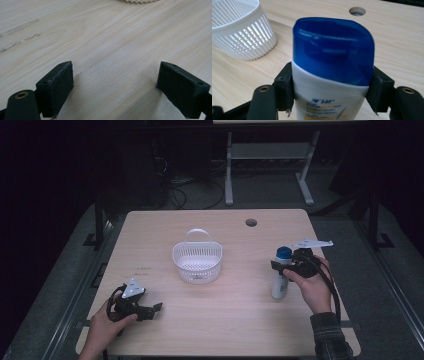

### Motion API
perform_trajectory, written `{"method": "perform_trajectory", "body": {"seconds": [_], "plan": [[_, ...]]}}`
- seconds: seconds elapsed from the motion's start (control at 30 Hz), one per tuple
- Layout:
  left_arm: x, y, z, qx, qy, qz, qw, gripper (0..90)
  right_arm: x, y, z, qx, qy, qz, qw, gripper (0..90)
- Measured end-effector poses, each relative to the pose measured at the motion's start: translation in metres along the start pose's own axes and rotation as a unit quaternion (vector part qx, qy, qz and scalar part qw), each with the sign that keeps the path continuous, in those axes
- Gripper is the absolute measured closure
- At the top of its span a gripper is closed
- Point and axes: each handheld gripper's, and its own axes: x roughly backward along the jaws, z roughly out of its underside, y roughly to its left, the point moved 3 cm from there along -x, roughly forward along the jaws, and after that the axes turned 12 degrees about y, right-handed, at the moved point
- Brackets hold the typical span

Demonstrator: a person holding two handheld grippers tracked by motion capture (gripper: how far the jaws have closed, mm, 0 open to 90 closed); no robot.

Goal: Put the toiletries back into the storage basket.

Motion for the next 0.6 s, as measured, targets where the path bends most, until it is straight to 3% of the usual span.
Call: {"method": "perform_trajectory", "body": {"seconds": [0.4,0.6], "plan": [[0.000,0.000,0.000,0.000,-0.001,-0.001,1.0000,12.8,0.011,0.003,-0.003,0.008,-0.051,-0.017,0.9985,35.0],[0.000,0.000,0.000,0.000,-0.001,-0.001,1.0000,12.8,0.018,0.006,-0.006,0.018,-0.093,-0.046,0.9945,34.9]]}}
